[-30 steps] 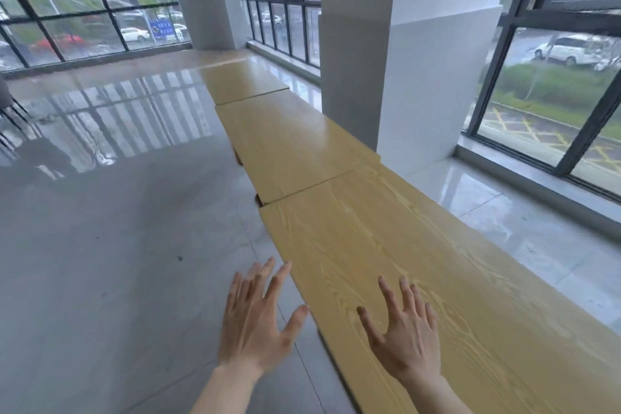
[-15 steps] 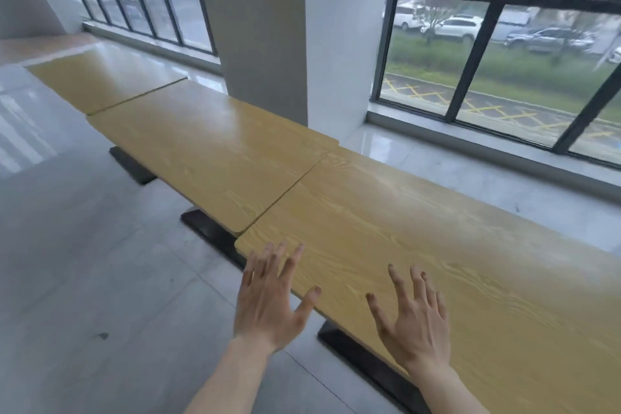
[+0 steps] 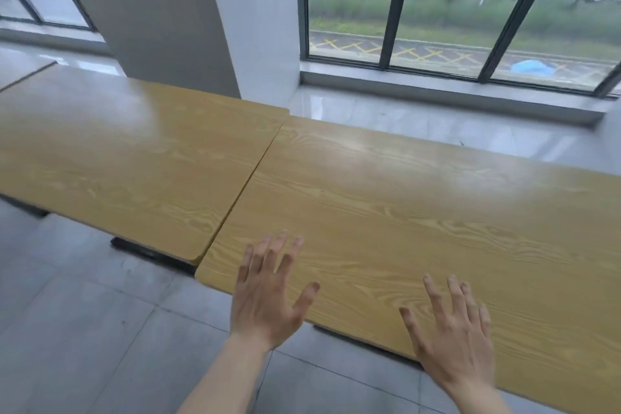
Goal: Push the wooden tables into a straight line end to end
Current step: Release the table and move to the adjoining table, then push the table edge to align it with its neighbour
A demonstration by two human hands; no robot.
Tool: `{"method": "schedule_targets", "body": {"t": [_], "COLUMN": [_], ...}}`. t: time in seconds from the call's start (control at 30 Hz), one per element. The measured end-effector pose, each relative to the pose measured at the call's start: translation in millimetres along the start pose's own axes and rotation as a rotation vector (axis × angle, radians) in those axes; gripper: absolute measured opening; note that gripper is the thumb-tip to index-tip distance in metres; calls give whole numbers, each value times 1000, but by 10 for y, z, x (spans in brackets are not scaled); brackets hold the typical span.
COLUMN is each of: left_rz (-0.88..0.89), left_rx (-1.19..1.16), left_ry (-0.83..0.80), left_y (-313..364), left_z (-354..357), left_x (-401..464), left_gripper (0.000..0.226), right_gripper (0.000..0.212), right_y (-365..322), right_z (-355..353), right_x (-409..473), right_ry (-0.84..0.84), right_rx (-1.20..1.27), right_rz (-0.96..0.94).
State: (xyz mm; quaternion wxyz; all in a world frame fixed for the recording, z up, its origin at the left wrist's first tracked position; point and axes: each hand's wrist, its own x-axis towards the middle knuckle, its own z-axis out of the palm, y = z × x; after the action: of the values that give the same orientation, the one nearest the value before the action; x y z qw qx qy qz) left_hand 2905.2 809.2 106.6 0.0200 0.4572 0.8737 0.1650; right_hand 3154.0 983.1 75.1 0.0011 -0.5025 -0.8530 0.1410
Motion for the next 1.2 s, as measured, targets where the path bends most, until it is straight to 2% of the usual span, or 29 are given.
{"method": "schedule_targets", "body": {"t": [0.27, 0.5, 0.77, 1.2], "left_rz": [113, 129, 164, 148], "left_rx": [0, 18, 70, 57], "left_ry": [-28, -59, 33, 56], "left_y": [-449, -771, -951, -1048], "left_z": [733, 1155, 1340, 1355], "left_x": [131, 70, 187, 381], "left_gripper": [75, 76, 75, 74], "right_gripper": [89, 85, 85, 83], "right_y": [103, -2, 52, -74], "right_z": [505, 1007, 1171, 1192], "right_x": [-81, -94, 52, 194], "right_ry": [96, 136, 350, 385], "right_rx": [-33, -47, -126, -99], "right_rz": [107, 64, -2, -6]}}
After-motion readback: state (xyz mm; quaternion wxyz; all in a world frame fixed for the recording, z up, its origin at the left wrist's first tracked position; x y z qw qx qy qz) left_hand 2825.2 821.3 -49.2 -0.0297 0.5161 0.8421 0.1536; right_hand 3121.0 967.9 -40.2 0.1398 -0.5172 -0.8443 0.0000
